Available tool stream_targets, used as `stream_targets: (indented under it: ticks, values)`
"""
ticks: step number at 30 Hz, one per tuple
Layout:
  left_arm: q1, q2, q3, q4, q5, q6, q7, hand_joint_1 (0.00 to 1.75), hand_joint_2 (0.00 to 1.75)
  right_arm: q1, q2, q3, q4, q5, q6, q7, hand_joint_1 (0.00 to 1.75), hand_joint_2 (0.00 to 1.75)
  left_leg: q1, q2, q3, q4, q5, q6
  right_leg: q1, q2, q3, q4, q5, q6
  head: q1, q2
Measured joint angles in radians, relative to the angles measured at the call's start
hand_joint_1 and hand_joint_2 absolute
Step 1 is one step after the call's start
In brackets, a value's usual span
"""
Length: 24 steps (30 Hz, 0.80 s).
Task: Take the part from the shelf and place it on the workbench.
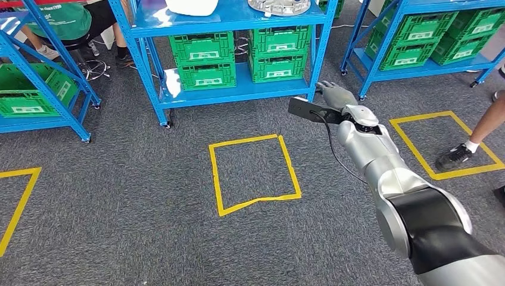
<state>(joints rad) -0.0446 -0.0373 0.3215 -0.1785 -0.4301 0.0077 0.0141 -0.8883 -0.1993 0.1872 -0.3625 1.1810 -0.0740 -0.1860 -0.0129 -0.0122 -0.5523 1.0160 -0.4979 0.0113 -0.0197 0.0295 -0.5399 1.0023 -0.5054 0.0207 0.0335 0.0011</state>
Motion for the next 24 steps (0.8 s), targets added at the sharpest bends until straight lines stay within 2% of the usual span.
stream_targets:
  ticks: [6, 8, 9, 10, 12, 13, 14, 15, 17, 18, 19, 20, 23, 24]
  values:
    - [0.001, 0.01, 0.023, 0.0, 0.029, -0.004, -0.007, 0.0, 0.0, -0.009, 0.042, 0.072, -0.003, -0.02, 0.017, 0.056, 0.0, 0.0, -0.003, 0.001, -0.003, 0.003, -0.002, 0.006, -0.004, 0.002, -0.001, -0.003, 0.002, 0.006, 0.0, 0.0]
    - [0.001, 0.008, 0.03, 0.0, 0.035, -0.001, -0.005, 0.0, 0.0, -0.016, 0.064, 0.091, -0.006, -0.019, 0.016, 0.073, 0.0, 0.0, 0.003, 0.005, 0.002, -0.009, 0.002, 0.015, -0.003, -0.002, -0.004, 0.005, -0.003, 0.01, 0.0, 0.0]
    - [0.0, 0.006, 0.034, -0.001, 0.038, 0.001, -0.004, 0.0, 0.0, -0.021, 0.072, 0.099, -0.008, -0.018, 0.015, 0.078, 0.0, 0.0, 0.007, 0.007, 0.006, -0.016, 0.005, 0.02, -0.002, -0.008, -0.017, 0.029, -0.015, 0.012, 0.001, 0.0]
    - [0.0, 0.004, 0.038, -0.001, 0.042, 0.003, -0.004, 0.0, 0.0, -0.025, 0.079, 0.107, -0.009, -0.017, 0.016, 0.08, 0.0, 0.0, 0.009, 0.009, 0.008, -0.021, 0.006, 0.024, -0.002, -0.014, -0.042, 0.076, -0.035, 0.013, 0.001, 0.0]
    - [0.001, 0.001, 0.047, -0.001, 0.048, 0.005, -0.004, 0.0, 0.0, -0.031, 0.088, 0.12, -0.01, -0.017, 0.021, 0.078, 0.0, 0.0, 0.009, 0.011, 0.01, -0.022, 0.004, 0.027, -0.002, -0.02, -0.122, 0.214, -0.084, 0.014, 0.002, 0.0]
    - [0.002, -0.002, 0.05, 0.0, 0.051, 0.006, -0.005, 0.0, 0.0, -0.032, 0.091, 0.126, -0.01, -0.017, 0.025, 0.077, 0.0, 0.0, 0.01, 0.011, 0.011, -0.021, 0.001, 0.026, -0.002, -0.02, -0.159, 0.269, -0.093, 0.015, 0.002, 0.0]
    - [0.004, -0.004, 0.054, 0.0, 0.052, 0.007, -0.005, 0.0, 0.0, -0.032, 0.092, 0.132, -0.01, -0.017, 0.029, 0.075, 0.0, 0.0, 0.011, 0.011, 0.014, -0.019, -0.003, 0.024, -0.003, -0.021, -0.181, 0.289, -0.083, 0.016, 0.002, 0.0]
    - [0.005, -0.006, 0.057, 0.0, 0.052, 0.009, -0.005, 0.0, 0.0, -0.034, 0.094, 0.137, -0.009, -0.018, 0.034, 0.073, 0.0, 0.0, 0.012, 0.011, 0.018, -0.016, -0.009, 0.02, -0.005, -0.022, -0.183, 0.268, -0.052, 0.017, 0.002, 0.0]
    - [0.006, -0.009, 0.062, 0.0, 0.056, 0.012, -0.007, 0.0, 0.0, -0.041, 0.096, 0.147, -0.009, -0.018, 0.048, 0.066, 0.0, 0.0, 0.015, 0.012, 0.028, -0.009, -0.025, 0.009, -0.008, -0.029, -0.141, 0.147, 0.031, 0.02, 0.002, 0.0]
    - [0.006, -0.01, 0.066, 0.0, 0.058, 0.014, -0.008, 0.0, 0.0, -0.048, 0.097, 0.153, -0.008, -0.018, 0.058, 0.063, 0.0, 0.0, 0.015, 0.012, 0.031, -0.003, -0.035, 0.002, -0.006, -0.033, -0.116, 0.088, 0.054, 0.019, 0.003, 0.0]
    - [0.005, -0.01, 0.069, 0.0, 0.06, 0.016, -0.008, 0.0, 0.0, -0.055, 0.099, 0.16, -0.007, -0.018, 0.068, 0.06, 0.0, 0.0, 0.014, 0.012, 0.032, 0.0, -0.041, -0.005, -0.004, -0.035, -0.101, 0.053, 0.06, 0.014, 0.003, 0.0]
    - [0.005, -0.011, 0.072, 0.0, 0.061, 0.019, -0.007, 0.0, 0.0, -0.061, 0.101, 0.167, -0.005, -0.018, 0.076, 0.059, 0.0, 0.0, 0.012, 0.013, 0.031, 0.001, -0.047, -0.012, -0.001, -0.036, -0.095, 0.041, 0.052, 0.007, 0.004, 0.0]
    - [0.005, -0.014, 0.077, -0.001, 0.061, 0.023, 0.0, 0.0, 0.0, -0.081, 0.103, 0.181, -0.001, -0.024, 0.088, 0.06, 0.0, 0.0, 0.013, 0.018, 0.037, 0.002, -0.059, -0.029, 0.0, -0.027, -0.087, 0.037, 0.035, -0.019, 0.004, 0.0]
    - [0.004, -0.016, 0.078, -0.002, 0.06, 0.023, 0.002, 0.0, 0.0, -0.089, 0.104, 0.184, 0.0, -0.027, 0.089, 0.06, 0.0, 0.0, 0.015, 0.019, 0.03, 0.023, -0.067, -0.034, -0.001, -0.025, -0.08, 0.036, 0.03, -0.026, 0.002, 0.0]
